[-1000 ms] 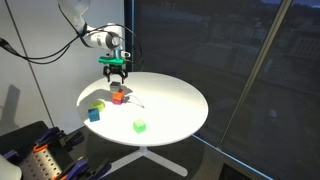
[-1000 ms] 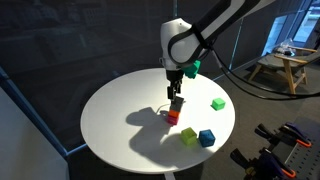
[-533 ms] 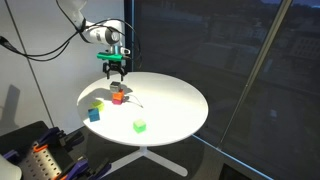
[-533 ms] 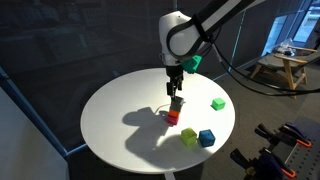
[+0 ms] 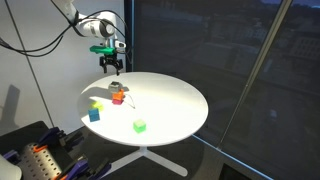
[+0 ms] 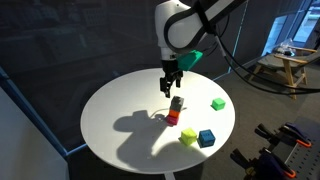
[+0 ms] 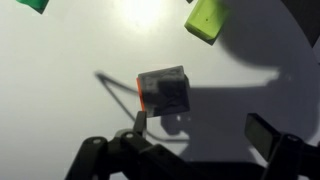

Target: Put the grey block on the stack of blocks

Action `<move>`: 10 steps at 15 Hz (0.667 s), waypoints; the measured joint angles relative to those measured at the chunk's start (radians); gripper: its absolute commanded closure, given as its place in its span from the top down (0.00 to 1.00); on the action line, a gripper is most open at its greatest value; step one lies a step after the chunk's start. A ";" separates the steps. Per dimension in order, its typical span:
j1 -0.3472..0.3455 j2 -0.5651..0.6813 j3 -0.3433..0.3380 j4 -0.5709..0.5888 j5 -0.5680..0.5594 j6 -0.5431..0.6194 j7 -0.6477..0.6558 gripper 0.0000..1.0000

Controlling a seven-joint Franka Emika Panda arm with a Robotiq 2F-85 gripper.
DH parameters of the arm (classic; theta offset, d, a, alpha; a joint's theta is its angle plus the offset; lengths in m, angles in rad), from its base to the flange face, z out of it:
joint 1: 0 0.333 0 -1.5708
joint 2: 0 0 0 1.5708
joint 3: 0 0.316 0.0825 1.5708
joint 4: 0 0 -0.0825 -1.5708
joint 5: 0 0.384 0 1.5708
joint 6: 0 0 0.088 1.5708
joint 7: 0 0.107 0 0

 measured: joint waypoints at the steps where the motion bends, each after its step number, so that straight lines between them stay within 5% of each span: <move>1: 0.010 -0.011 0.000 -0.008 0.000 0.000 0.035 1.00; 10: 0.036 -0.149 -0.006 -0.149 0.000 0.005 0.201 1.00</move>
